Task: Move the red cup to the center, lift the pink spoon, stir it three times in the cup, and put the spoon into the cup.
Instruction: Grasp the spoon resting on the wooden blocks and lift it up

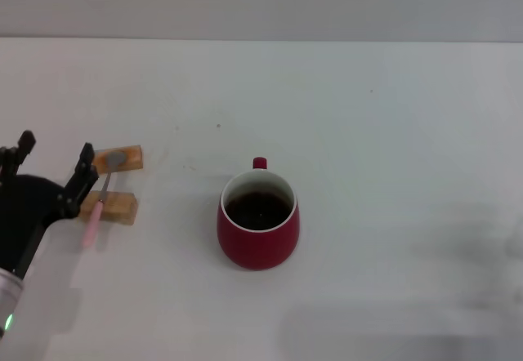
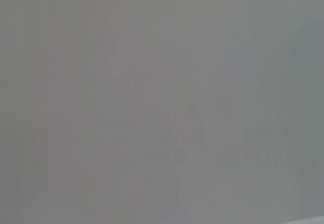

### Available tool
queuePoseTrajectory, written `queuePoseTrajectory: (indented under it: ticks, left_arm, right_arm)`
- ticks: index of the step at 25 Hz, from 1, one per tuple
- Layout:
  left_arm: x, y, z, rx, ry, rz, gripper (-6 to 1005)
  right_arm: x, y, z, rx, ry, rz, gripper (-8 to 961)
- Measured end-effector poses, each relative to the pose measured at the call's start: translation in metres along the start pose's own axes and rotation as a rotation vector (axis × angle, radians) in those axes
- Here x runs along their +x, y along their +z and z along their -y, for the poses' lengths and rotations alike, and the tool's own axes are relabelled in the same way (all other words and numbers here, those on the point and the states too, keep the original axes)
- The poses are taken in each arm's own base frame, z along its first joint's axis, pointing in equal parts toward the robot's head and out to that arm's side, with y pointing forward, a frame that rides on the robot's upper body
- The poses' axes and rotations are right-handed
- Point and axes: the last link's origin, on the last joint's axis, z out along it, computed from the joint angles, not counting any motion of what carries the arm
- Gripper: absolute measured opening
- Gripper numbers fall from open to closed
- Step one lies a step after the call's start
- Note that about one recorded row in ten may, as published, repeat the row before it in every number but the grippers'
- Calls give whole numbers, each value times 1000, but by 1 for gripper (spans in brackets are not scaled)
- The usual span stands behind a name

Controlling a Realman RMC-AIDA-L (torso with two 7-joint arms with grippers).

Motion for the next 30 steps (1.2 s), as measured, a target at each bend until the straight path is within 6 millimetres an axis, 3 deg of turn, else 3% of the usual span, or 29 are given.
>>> queuePoseTrajectory:
  ticks: [10,15,30]
  left_arm:
    - [-9,-39,-8,-1,-19,21,787]
    - [-11,-49,-18,-41,-35,30,786]
    - [-19,-55,-25,-85,-63,82,785]
  right_arm:
    - [-1,5,1,8,1,4,-1]
    - [-2,7,0,5,2,9,-1]
    - [-3,8,-2,-9,-5,16,-1]
